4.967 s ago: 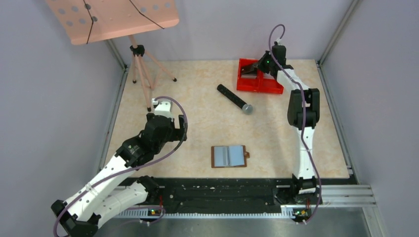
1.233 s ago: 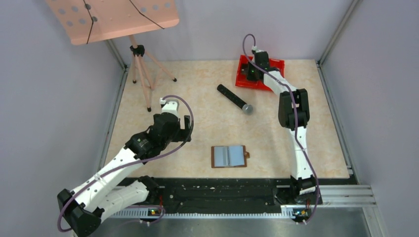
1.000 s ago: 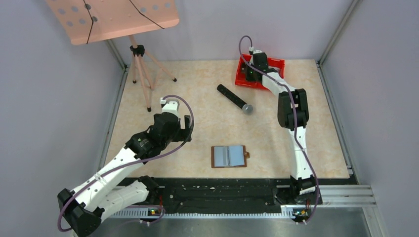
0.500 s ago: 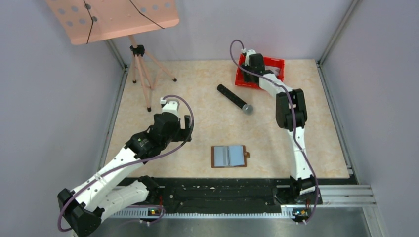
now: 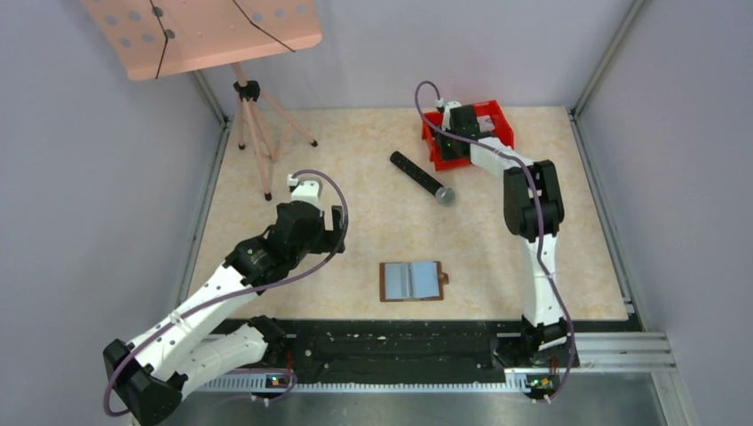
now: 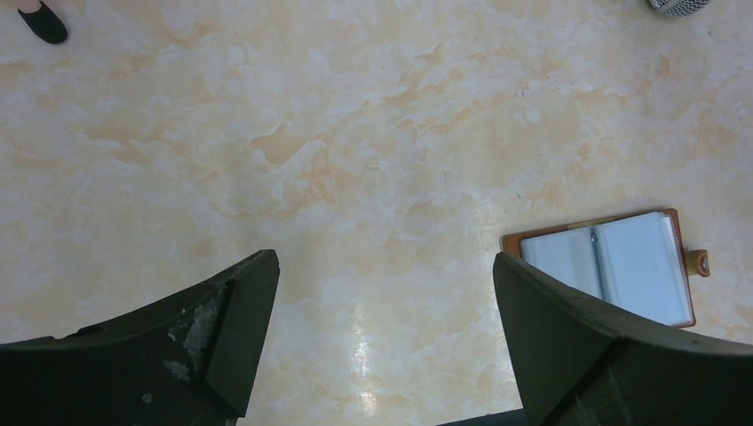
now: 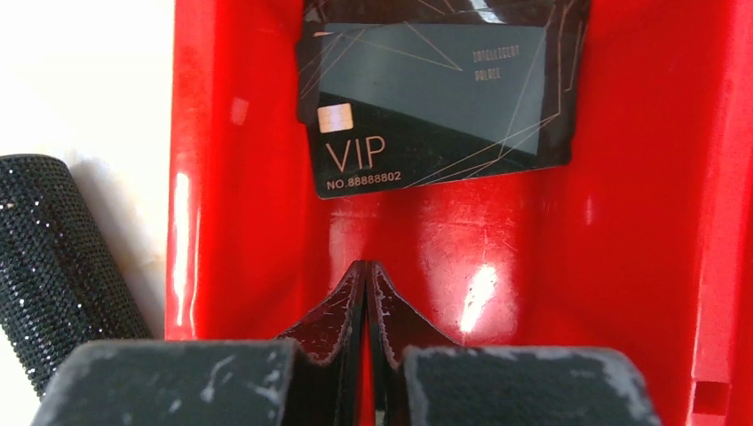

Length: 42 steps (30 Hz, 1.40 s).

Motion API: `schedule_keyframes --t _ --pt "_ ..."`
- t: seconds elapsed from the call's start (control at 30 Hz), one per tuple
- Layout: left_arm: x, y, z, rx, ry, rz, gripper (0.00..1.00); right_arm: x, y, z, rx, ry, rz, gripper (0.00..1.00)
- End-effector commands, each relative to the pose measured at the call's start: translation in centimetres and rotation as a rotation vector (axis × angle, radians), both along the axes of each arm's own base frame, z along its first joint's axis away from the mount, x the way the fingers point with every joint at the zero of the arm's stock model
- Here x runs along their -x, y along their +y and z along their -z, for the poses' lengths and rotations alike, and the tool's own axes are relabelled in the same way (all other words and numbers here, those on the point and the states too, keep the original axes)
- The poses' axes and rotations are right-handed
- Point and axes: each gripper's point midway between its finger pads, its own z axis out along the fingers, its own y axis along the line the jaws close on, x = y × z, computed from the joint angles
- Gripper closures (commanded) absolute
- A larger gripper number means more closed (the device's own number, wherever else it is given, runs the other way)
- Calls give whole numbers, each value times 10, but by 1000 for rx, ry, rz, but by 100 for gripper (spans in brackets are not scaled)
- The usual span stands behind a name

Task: Take the credit cards out of the card holder
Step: Move the storage box to the center of the board.

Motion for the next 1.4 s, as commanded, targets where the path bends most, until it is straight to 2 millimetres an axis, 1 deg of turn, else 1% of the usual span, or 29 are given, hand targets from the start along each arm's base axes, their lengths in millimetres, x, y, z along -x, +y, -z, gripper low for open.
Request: schedule_keyframes --t 0.0,0.1,0.17,0.43,0.63,0.9,1.0,1.17,1.27,1.37 --pt "-4 -5 -14 61 -46 -2 4 7 12 -29 -62 -35 7 99" --pt "-2 -4 -14 67 -46 -4 4 8 12 -28 -70 -32 12 99" --pt "-2 -4 -15 70 -48 -6 4 5 12 -31 -70 -46 19 99" --pt "-1 -3 -17 74 -50 -7 4 -15 17 -45 -84 -98 23 99" --pt "-2 -4 -18 74 -51 -6 4 -26 18 -47 -83 -119 28 99" --pt "-4 -5 -18 66 -48 -6 4 -35 20 -39 -75 -109 34 99" --pt "-4 -5 -19 64 -49 -4 4 -36 21 -41 -80 -112 33 100" --pt "-4 -5 -18 60 -48 -4 4 -40 20 -52 -69 -140 25 100" --pt "-5 -6 -18 60 -45 -2 4 -45 18 -52 -53 -143 26 99" --pt "-5 -6 -17 62 -44 -2 4 -50 19 -46 -44 -133 22 99"
